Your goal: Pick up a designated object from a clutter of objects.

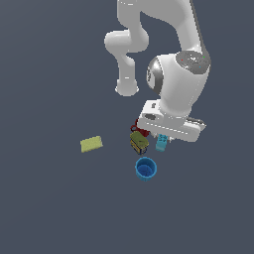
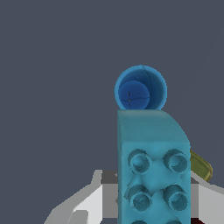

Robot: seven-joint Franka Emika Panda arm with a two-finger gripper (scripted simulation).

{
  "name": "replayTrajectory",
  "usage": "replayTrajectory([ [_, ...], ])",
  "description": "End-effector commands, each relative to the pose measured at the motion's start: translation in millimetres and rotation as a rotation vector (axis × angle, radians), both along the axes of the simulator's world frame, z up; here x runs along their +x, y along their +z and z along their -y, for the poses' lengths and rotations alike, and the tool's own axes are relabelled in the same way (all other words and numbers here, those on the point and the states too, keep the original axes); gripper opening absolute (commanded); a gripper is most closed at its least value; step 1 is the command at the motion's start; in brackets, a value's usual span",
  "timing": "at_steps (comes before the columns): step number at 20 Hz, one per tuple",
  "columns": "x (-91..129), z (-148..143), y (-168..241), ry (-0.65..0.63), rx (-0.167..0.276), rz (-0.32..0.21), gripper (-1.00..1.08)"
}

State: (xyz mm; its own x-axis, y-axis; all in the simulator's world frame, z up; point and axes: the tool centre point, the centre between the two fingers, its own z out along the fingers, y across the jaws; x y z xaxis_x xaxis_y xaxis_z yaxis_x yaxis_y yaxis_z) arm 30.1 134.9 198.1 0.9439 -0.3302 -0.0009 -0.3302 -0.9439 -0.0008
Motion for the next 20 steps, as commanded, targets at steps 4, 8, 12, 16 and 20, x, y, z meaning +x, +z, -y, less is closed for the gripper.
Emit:
replayTrajectory([
  [4, 7, 25, 63, 0.001, 0.001, 0.0, -1.0],
  [8, 13, 42, 106, 0.001, 0.001, 0.0, -1.0],
  [12, 19, 59, 146, 0.0, 0.001, 0.0, -1.0],
  [16, 24, 71, 177, 0.0, 0.0, 0.0, -1.0],
  [20, 28, 80, 199, -0.001, 0.0, 0.0, -1.0],
])
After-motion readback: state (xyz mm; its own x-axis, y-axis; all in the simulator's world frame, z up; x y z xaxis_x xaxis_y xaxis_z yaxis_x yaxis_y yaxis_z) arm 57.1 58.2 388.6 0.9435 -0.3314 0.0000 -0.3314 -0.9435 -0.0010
